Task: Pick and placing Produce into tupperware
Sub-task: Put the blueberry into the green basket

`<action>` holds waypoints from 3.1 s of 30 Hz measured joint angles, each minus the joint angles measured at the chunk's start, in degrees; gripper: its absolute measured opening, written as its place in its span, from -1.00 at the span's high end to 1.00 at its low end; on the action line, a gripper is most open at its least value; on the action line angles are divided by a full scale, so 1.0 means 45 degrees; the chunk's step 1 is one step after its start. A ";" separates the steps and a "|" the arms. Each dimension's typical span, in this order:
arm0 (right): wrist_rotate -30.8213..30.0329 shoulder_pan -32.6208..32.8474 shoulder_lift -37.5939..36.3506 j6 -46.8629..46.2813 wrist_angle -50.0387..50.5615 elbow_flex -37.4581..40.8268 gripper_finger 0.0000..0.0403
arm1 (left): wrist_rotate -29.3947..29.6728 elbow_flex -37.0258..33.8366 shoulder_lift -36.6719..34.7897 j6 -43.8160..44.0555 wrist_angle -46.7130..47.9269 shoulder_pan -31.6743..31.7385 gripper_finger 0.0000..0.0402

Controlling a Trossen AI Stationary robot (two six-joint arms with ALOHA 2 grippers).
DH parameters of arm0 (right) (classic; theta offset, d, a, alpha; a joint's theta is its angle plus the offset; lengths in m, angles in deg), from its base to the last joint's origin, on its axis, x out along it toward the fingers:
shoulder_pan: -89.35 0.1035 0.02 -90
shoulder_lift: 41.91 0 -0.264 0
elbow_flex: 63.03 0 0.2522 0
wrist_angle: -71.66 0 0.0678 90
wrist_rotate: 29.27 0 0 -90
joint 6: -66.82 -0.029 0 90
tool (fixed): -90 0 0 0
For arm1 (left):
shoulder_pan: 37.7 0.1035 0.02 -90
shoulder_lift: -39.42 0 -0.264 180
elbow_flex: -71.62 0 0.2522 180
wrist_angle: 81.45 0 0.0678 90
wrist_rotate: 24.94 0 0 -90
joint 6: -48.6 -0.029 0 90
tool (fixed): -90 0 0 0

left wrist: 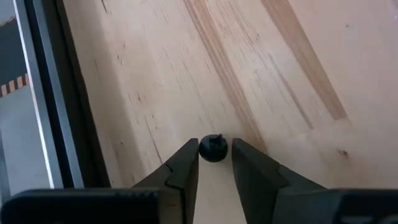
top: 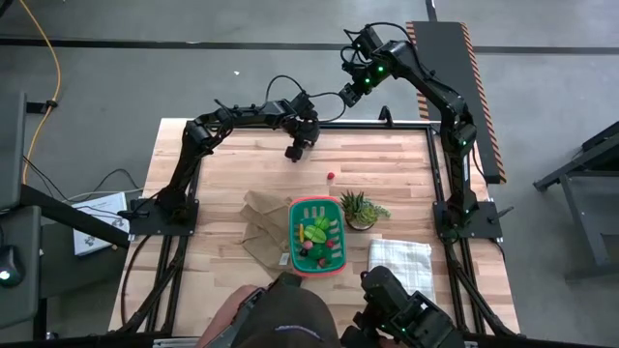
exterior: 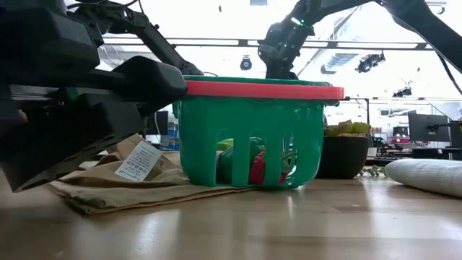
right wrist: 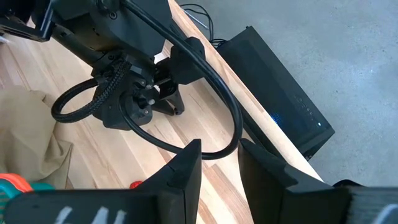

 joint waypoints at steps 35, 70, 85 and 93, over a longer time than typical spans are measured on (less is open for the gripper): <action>-0.0001 0.0000 0.0000 0.0000 -0.0009 0.0000 0.52 | -0.0117 0.0199 -0.0049 0.0171 0.0923 -0.0010 0.72; 0.0034 -0.0112 -0.0386 0.0058 -0.0187 -0.0207 0.52 | -0.1452 0.1996 -0.0063 0.0171 0.4029 -0.0015 0.72; -0.1650 -0.1865 -0.0921 -0.0252 -0.0275 -0.0947 0.52 | -0.1446 0.1996 -0.0092 0.0312 0.4048 -0.0019 0.72; -0.1569 -0.2359 -0.1187 -0.0199 -0.0008 -0.0947 0.52 | -0.1480 0.3225 -0.0170 0.0511 0.5342 -0.0019 0.72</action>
